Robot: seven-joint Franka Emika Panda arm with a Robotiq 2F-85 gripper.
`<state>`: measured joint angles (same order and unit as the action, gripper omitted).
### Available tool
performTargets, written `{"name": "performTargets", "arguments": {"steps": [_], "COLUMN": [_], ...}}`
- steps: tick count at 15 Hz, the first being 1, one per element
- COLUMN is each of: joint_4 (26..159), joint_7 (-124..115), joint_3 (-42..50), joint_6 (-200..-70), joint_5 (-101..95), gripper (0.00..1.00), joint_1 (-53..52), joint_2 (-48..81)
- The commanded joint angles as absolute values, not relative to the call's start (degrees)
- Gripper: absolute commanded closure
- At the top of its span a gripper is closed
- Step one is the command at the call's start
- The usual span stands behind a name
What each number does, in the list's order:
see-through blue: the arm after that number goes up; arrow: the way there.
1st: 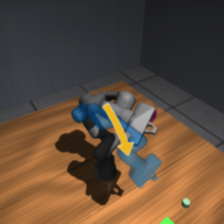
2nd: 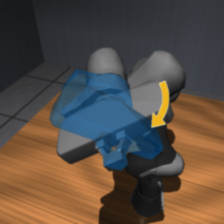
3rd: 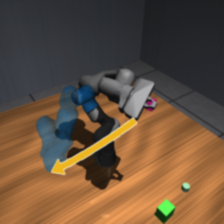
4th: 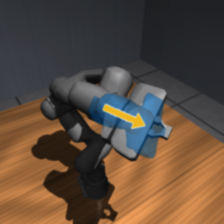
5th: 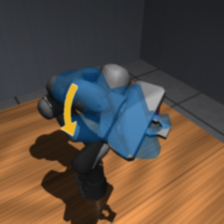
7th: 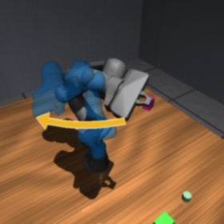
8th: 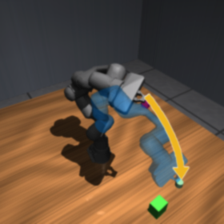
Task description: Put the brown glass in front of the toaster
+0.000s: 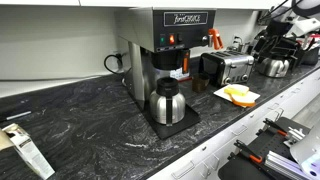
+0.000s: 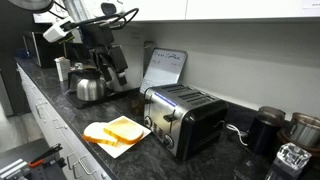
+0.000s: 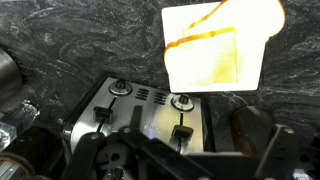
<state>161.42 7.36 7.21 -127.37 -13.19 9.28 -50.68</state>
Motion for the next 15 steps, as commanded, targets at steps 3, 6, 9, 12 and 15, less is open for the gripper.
{"name": "performTargets", "arguments": {"steps": [3,6,9,12,15], "joint_4": [160.9,160.6,160.4,160.3,158.7], "joint_7": [7.8,7.4,7.4,7.4,7.0], "joint_3": [7.2,7.0,7.0,7.0,7.2], "joint_6": [-127.5,-127.2,-127.2,-127.2,-128.0], "joint_5": [-13.1,-13.1,-13.0,-13.0,-11.6], "gripper": [0.00,0.00,0.00,0.00,0.00], "joint_1": [8.9,8.9,8.7,8.7,7.8], "joint_2": [-49.5,-50.3,-49.9,-49.8,-47.6]}}
